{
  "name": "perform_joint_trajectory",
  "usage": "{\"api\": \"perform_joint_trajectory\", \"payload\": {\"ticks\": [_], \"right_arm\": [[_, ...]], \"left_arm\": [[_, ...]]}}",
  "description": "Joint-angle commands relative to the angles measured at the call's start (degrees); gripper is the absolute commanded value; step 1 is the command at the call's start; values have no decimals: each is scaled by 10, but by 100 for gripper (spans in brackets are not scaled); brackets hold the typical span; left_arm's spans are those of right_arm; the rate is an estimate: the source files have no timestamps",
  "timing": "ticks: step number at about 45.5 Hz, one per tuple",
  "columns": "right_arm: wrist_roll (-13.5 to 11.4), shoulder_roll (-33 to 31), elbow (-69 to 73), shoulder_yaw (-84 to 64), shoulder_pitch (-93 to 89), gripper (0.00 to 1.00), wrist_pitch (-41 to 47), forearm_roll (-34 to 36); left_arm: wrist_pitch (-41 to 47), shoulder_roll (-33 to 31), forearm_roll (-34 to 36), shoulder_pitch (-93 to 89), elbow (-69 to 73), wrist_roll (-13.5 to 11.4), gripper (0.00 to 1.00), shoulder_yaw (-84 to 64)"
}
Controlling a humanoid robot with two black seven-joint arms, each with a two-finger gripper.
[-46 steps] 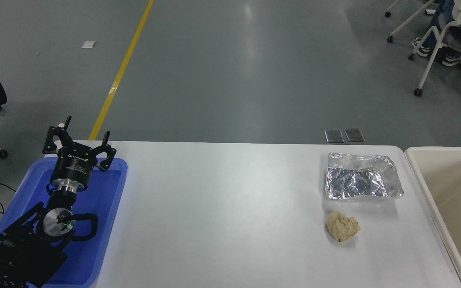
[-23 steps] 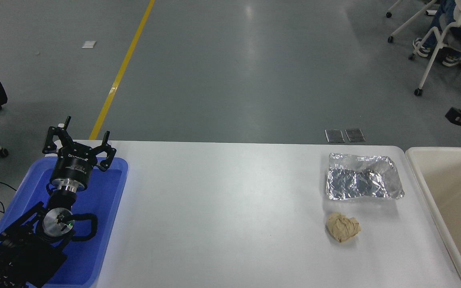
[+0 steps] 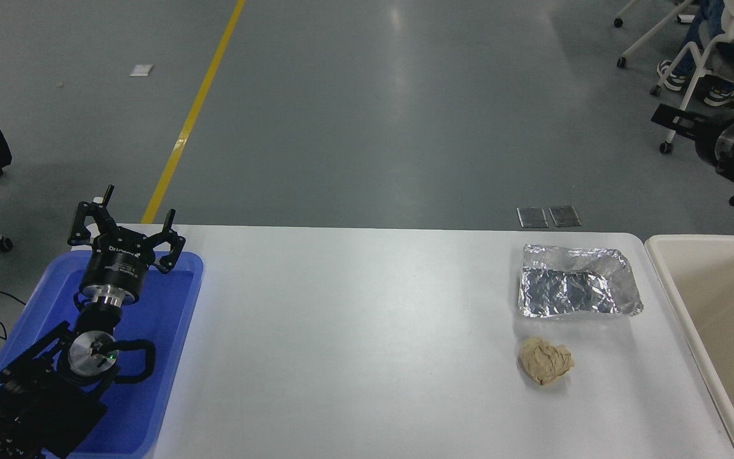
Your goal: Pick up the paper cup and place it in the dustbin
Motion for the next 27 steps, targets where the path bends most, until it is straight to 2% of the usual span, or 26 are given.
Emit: {"api": "perform_joint_trajectory", "payload": {"ticks": [1,15,19,27], "right_arm": [[-1,-27,168,-2,159,100,127,-16],[-5,-44,244,-41,265,100,345,-15],[-5,-44,279,-80,295,100,374,-14],[-6,-38,341,-190,363,100,376,-13]], "left_arm": [[0,0,0,0,0,0,100,0],[0,0,-1,0,0,0,100,0],[0,0,-1,0,0,0,100,1],[0,0,0,0,0,0,100,1]]}}
